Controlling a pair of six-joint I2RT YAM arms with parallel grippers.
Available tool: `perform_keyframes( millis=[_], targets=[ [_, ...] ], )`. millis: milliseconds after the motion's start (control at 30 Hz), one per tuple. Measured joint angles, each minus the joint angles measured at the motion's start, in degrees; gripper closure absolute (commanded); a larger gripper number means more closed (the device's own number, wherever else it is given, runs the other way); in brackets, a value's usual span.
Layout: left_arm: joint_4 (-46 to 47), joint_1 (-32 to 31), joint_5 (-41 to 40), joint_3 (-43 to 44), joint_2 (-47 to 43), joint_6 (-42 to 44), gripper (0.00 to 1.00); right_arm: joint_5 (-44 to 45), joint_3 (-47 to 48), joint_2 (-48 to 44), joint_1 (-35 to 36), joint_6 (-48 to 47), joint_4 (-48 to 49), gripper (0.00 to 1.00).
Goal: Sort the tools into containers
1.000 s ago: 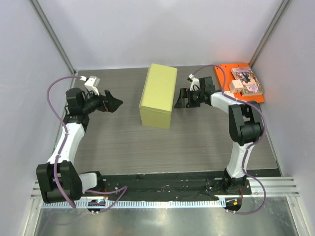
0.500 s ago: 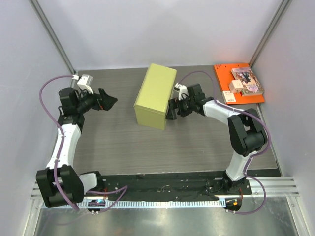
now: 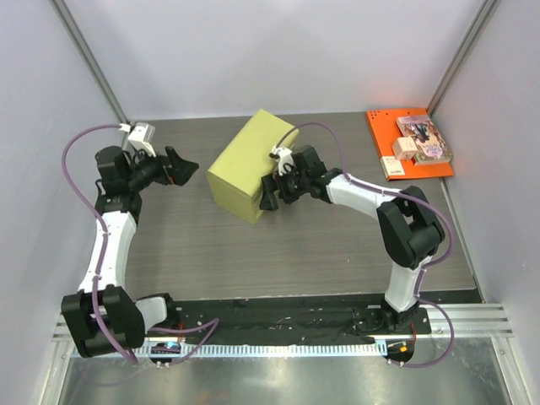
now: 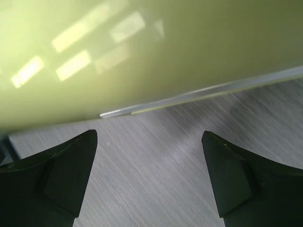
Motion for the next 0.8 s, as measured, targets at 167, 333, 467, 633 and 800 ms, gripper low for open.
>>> perform_keyframes(
  millis=[167,333,467,633,800],
  targets=[
    [1.22,-0.92,0.96,5.55,2.97,-1.03,0.00,-5.25,-6.51,-3.52,-5.73,3.74,1.31,0.04],
    [2.82,-4.09,0.17,11.04,8.68,-1.31,0.00,-11.61,-9.42,-2.80,-14.25,12.20,7.50,0.04],
    [3.39,-6.16,-0.74,12.13,11.91,-1.75,0.00,-12.57,-8.92,-0.87,-17.53,16.83,12.48,0.04],
    [3.78,-7.61,-1.66,12.13,13.51,-2.78,0.00,-14.60,-6.05,4.59,-16.92,22.60,17.94,0.05],
    [6.21,-8.57,-2.01,12.13,13.79,-2.97,0.00,-17.55,-5.70,10.23,-16.68,31.91,27.74,0.06]
  ],
)
